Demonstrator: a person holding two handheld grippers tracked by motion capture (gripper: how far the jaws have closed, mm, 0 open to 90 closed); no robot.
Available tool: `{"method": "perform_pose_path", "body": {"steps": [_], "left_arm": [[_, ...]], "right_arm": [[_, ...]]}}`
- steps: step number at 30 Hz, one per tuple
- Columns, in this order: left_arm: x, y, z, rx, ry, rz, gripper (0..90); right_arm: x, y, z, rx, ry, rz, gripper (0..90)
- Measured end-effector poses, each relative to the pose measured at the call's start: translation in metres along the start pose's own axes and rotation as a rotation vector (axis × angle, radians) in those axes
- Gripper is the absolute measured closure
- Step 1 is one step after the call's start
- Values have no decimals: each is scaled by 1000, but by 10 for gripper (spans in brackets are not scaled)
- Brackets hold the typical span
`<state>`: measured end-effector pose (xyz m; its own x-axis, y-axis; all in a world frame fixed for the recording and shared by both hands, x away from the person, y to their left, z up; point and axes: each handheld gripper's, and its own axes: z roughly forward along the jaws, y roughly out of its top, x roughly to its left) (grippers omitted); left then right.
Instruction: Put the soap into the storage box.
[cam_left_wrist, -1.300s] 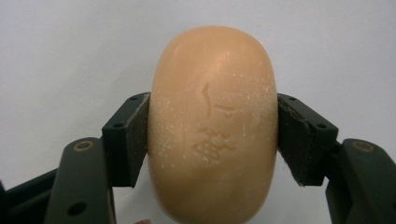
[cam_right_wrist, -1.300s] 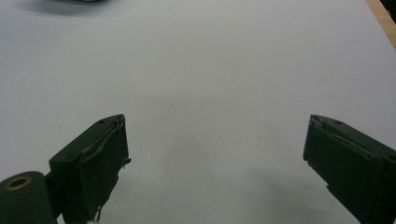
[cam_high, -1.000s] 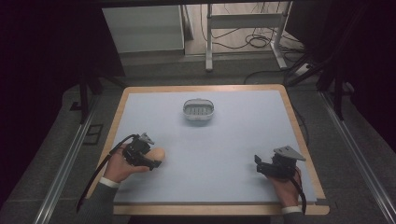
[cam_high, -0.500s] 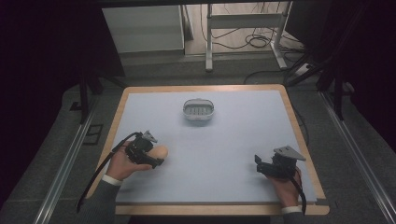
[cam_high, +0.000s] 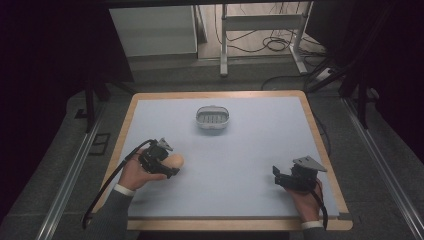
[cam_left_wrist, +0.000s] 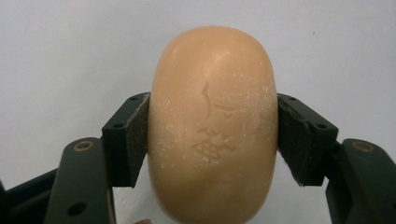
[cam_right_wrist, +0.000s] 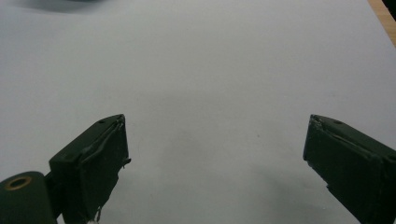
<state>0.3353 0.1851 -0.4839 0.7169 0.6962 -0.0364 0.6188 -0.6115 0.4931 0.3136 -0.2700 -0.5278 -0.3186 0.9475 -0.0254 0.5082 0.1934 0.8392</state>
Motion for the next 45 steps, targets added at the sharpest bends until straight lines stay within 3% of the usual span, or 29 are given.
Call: {"method": "perform_pose_path", "body": {"steps": [45], "left_arm": [[9,37,4,14,13,22,325]], "right_arm": [[1,0,-1,-8,3,-14,66]]}}
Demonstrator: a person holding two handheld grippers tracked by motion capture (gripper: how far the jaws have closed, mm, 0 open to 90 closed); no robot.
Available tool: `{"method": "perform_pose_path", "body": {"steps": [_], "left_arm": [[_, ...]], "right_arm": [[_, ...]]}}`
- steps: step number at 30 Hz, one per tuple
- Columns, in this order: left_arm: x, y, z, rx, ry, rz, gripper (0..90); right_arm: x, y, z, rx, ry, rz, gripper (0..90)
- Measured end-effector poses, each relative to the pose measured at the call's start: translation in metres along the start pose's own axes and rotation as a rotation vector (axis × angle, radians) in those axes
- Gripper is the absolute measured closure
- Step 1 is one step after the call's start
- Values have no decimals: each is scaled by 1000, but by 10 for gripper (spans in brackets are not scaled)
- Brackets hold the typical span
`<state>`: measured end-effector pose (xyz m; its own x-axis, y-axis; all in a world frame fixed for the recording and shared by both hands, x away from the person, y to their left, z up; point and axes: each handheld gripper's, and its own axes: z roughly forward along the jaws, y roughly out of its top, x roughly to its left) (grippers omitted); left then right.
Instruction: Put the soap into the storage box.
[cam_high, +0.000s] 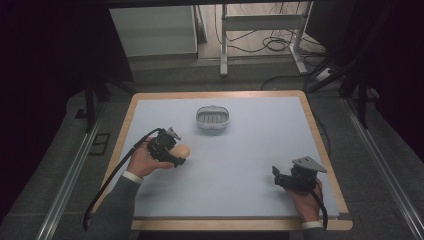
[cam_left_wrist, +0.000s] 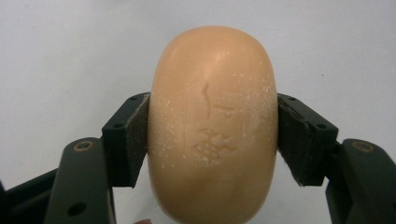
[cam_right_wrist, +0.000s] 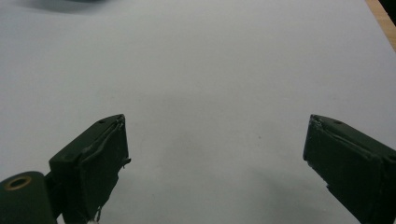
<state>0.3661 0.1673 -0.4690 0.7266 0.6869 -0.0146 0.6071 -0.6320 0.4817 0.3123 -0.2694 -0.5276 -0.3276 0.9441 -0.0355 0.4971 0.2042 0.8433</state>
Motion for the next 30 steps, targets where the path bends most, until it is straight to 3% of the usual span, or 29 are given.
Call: {"method": "perform_pose_path", "body": {"steps": [30], "left_arm": [[7,27,-2,-5,19,18,325]], "right_arm": [[2,0,0,3,-5,-14,66]]}}
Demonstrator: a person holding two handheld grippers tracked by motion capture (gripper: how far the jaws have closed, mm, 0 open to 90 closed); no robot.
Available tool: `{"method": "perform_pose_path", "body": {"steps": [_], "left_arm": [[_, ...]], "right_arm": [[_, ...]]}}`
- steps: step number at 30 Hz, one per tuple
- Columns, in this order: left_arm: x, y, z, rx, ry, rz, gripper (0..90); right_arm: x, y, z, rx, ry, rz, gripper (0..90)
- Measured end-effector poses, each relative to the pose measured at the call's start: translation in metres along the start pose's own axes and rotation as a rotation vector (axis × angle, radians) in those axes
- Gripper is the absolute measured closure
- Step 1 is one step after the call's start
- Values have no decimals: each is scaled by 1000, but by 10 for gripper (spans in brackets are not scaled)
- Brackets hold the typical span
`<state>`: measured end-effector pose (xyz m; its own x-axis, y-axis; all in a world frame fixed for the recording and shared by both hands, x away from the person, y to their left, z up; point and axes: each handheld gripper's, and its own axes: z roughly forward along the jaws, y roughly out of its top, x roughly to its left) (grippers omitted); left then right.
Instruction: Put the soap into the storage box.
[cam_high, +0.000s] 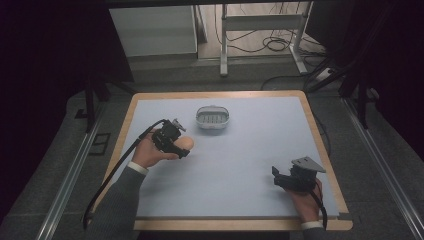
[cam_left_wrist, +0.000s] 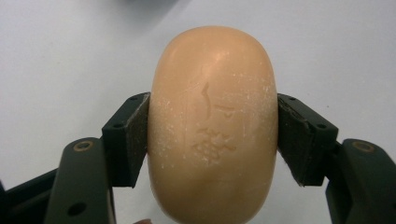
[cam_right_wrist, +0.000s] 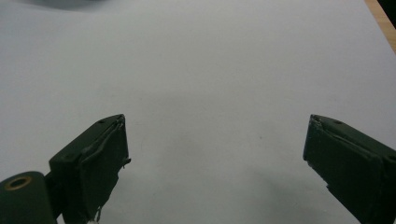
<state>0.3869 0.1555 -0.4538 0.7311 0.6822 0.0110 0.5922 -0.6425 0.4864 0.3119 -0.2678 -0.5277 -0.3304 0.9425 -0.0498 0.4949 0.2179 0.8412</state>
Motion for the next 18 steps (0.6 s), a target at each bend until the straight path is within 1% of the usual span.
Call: {"method": "perform_pose_path", "body": {"steps": [18], "left_arm": [[4,17,1,0,1,16,325]], "right_arm": [[0,0,0,1,-2,-5,66]]}}
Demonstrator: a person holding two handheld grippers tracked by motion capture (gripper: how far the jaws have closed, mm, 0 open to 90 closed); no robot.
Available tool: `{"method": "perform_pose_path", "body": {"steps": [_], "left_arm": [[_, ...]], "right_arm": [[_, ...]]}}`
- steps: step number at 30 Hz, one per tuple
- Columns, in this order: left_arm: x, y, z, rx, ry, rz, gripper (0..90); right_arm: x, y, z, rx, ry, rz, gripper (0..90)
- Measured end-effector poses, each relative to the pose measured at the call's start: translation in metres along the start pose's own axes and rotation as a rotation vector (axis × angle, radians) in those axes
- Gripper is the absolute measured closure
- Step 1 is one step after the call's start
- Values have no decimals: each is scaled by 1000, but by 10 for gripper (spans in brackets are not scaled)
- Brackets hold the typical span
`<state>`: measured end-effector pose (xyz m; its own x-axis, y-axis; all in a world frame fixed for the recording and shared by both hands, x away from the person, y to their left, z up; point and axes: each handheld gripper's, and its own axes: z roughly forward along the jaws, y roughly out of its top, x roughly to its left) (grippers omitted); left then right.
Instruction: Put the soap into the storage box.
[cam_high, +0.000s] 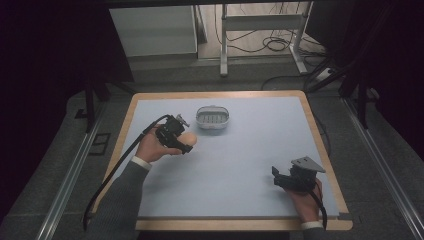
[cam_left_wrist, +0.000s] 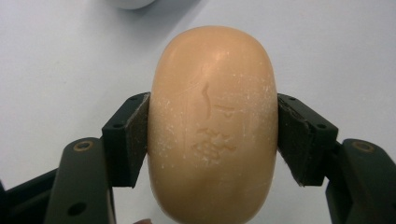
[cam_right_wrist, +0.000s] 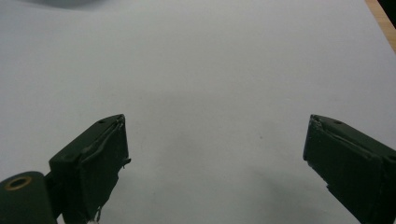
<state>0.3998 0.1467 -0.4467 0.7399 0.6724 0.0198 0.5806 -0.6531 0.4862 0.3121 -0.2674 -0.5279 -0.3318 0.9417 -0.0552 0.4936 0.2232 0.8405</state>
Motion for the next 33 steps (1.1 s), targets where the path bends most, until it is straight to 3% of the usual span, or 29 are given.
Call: {"method": "perform_pose_path", "body": {"steps": [12,20,33], "left_arm": [[3,9,1,-2,-1,-3,325],[6,17,0,12,5,22,325],[14,29,1,4,-2,-1,325]], "right_arm": [[0,0,0,2,0,-1,66],[0,0,0,2,-1,-2,66],[0,0,0,4,-1,-1,66]]}}
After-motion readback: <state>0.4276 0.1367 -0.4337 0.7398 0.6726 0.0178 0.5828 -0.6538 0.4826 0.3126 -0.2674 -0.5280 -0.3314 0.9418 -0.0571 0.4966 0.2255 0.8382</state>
